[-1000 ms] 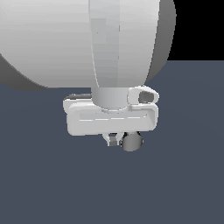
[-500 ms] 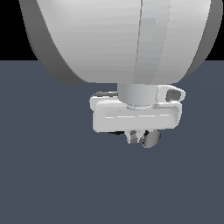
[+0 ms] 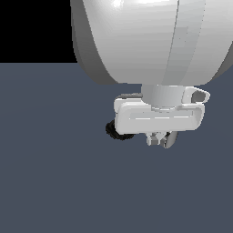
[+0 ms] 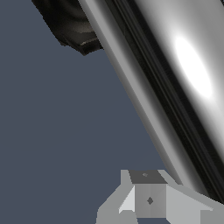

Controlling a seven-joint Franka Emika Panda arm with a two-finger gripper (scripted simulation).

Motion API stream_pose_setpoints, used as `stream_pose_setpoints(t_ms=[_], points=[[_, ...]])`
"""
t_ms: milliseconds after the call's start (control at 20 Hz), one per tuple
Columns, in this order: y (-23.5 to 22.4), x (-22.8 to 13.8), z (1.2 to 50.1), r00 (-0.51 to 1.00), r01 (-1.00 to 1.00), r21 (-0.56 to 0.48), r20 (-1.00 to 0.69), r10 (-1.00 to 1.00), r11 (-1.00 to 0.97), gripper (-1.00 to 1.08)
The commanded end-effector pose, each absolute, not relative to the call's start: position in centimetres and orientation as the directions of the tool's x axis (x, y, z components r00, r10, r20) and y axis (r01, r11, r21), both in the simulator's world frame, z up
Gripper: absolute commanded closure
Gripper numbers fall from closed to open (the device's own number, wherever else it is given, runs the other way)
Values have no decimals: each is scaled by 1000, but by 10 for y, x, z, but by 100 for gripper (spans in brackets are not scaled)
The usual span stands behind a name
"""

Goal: Turn on the faucet by rotating a designated handle.

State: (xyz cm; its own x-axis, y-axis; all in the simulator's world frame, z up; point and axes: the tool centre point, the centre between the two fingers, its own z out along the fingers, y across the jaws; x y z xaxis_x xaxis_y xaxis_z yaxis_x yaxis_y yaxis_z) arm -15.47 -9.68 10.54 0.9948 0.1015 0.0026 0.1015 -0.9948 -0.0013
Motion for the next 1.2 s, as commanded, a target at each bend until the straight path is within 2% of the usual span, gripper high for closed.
stream_pose_setpoints(t_ms=[0,350,450,1150], points=[[-111,-152,103,995,97,0,0,97,-995,108],[-141,-147,103,995,97,0,0,97,-995,108],[-128,-143,105,993,118,0,6,118,-993,108],[-160,-103,105,994,112,0,4,112,-994,108]])
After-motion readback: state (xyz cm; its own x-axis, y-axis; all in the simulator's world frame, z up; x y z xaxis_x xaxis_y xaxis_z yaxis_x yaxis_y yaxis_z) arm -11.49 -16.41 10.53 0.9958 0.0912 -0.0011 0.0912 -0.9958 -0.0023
